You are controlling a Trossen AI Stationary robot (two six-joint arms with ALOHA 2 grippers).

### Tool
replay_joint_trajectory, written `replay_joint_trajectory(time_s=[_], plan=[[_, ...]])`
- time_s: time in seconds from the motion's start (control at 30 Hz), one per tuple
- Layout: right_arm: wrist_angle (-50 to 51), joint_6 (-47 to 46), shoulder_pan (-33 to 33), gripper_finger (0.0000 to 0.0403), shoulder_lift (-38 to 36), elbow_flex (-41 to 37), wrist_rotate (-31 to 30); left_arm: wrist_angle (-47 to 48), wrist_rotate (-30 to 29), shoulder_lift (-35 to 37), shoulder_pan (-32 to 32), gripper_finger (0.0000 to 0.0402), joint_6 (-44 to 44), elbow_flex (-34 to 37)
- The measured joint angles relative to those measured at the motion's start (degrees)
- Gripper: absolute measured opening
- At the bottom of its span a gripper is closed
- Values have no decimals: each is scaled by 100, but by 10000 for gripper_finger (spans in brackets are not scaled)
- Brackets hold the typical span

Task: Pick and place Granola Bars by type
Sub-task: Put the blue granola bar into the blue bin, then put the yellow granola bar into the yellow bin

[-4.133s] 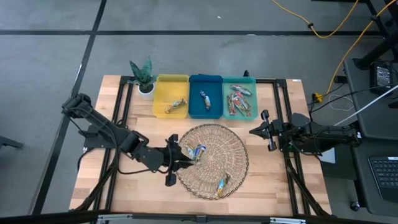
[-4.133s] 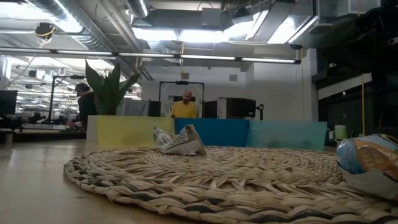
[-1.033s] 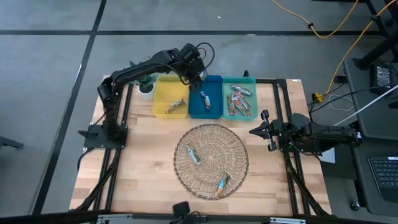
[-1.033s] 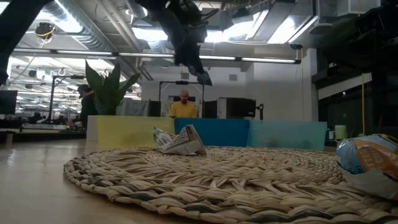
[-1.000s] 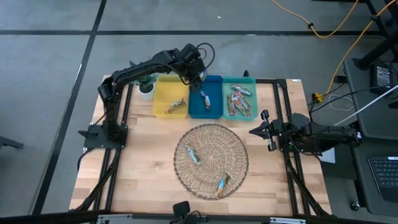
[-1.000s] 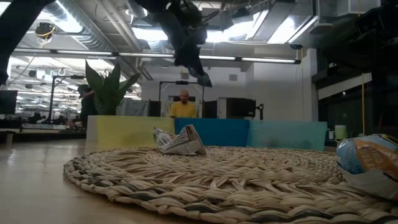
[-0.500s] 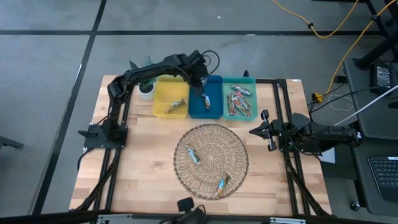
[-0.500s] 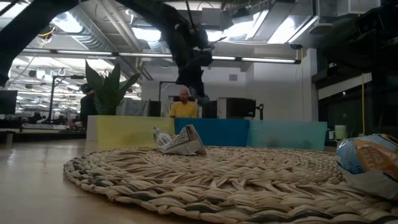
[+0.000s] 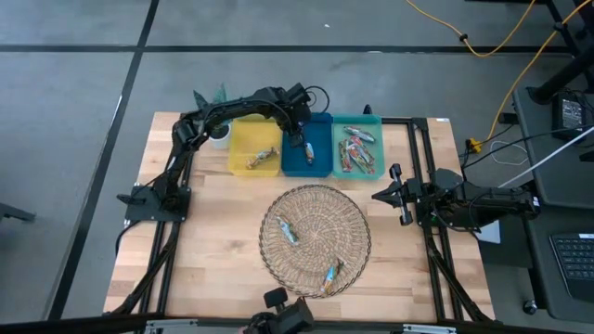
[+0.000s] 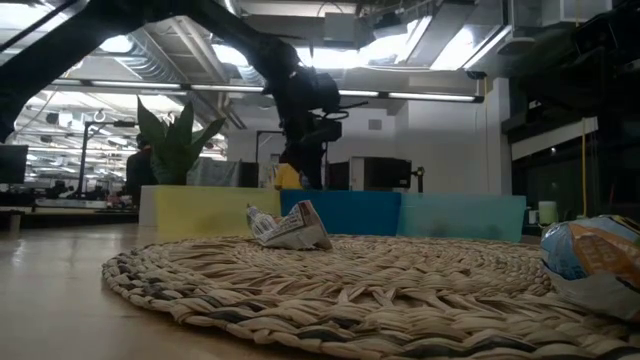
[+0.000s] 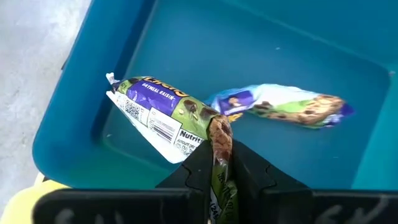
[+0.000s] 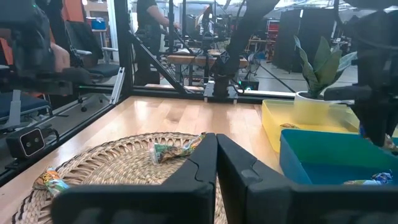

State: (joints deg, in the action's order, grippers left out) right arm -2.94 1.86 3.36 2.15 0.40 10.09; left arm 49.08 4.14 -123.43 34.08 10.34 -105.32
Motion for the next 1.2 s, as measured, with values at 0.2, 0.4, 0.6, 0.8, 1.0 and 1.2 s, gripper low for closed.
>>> replay_joint_trajectory(time_s=[0.2, 0.4, 0.6, 0.8, 1.0, 1.2], plan=[[0, 1, 0, 14, -2, 0, 0, -56, -76, -42, 116, 33, -12, 2], [-1, -1, 1, 14, -1, 0, 0, -128, -75, -88, 204, 33, 25, 2], [0, -6, 2, 14, -2, 0, 0, -90, 26, -275, 193, 33, -39, 9], [0, -8, 0, 14, -2, 0, -2, -172, 28, -411, 106, 43, -66, 9], [0, -8, 2, 14, -2, 0, -2, -170, -15, -411, 30, 74, -62, 9], [0, -5, 0, 14, -2, 0, -2, -105, -7, -410, -26, 112, -65, 9]])
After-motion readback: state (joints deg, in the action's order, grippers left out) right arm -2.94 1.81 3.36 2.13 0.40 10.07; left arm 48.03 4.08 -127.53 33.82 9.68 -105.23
